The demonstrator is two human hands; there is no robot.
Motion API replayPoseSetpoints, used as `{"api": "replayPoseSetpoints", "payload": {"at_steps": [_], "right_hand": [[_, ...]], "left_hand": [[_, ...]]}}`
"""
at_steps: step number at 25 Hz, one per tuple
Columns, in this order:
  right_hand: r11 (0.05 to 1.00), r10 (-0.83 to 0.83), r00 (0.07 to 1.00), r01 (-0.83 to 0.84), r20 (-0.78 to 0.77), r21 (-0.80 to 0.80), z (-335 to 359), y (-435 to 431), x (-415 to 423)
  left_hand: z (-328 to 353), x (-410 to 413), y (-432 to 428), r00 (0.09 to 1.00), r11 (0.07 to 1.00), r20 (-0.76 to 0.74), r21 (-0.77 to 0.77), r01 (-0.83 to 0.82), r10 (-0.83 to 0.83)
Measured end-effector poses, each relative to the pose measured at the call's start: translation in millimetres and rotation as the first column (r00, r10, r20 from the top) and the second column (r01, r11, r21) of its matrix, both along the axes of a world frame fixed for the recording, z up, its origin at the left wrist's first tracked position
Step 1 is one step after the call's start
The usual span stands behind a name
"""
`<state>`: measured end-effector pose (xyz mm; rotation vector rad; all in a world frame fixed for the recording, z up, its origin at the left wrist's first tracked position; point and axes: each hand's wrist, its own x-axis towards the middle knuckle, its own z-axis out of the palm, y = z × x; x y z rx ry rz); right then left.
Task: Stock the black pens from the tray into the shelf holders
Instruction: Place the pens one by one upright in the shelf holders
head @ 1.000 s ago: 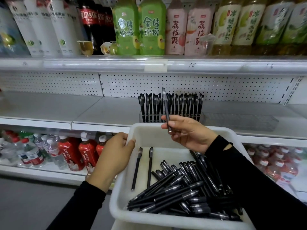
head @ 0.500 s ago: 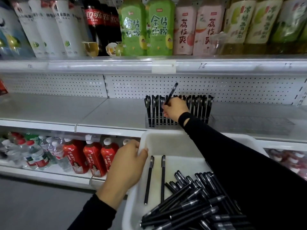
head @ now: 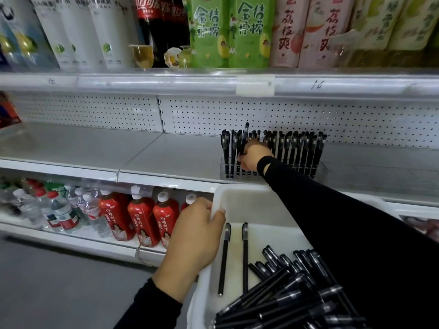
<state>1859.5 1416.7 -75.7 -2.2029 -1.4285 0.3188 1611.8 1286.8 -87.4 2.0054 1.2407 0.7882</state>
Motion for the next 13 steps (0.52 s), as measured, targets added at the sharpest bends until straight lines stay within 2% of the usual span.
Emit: {"api": "replayPoseSetpoints", "payload": {"at_steps": [3, 10, 13], "right_hand": [[0.999, -0.002, 0.998, 0.004, 0.058, -0.037, -0.3, 0.9, 0.1], [0.998, -0.019, 1.000, 0.019, 0.001, 0.057, 3.6, -0.7, 2.2], [1.000, -0.010, 0.999, 0.009, 0.041, 0.022, 5.5, 0.0, 1.4]], "left_hand": [[-0.1, -0.5, -0.6, 1.000, 1.000, -0.004, 0.010, 0.002, -0.002], [-0.7, -0.8, -1.7, 1.000, 1.000, 0.000, 0.020, 0.008, -0.008], [-1.4, 1.1, -2.5, 1.000, 1.000, -0.002, 0.012, 0.009, -0.009]]}}
